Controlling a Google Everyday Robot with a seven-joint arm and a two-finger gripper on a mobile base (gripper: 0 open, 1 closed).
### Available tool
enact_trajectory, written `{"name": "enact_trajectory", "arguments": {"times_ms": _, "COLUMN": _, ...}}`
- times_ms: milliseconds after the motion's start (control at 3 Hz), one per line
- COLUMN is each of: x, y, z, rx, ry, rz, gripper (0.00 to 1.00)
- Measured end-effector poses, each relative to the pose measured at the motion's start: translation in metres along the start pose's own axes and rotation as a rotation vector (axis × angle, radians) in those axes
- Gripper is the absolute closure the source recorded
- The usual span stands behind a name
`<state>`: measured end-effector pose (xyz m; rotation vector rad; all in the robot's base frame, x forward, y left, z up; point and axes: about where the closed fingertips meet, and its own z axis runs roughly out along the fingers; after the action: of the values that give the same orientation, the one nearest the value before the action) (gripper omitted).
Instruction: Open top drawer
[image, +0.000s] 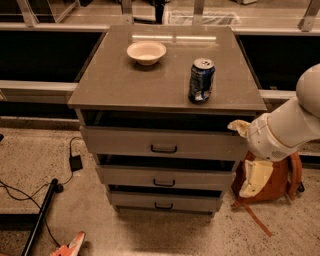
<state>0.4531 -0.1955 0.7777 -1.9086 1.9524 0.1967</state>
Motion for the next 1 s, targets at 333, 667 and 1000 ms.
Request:
{"name": "enact_trajectory", "arguments": {"times_ms": 333, "x": 0.009, "y": -0.007, "z": 0.029, "rx": 0.023, "ry": -0.033, "rz": -0.057, "gripper": 0.0}}
{"name": "enact_trajectory", "arguments": {"times_ms": 667, "x": 0.015, "y": -0.027, "z": 0.056, "rx": 0.06, "ry": -0.051, "rz": -0.106, "gripper": 0.0}}
{"name": "enact_trajectory", "arguments": {"times_ms": 1000, "x": 0.024, "y": -0.045, "z": 0.078, "rx": 0.074, "ry": -0.036, "rz": -0.123, "gripper": 0.0}}
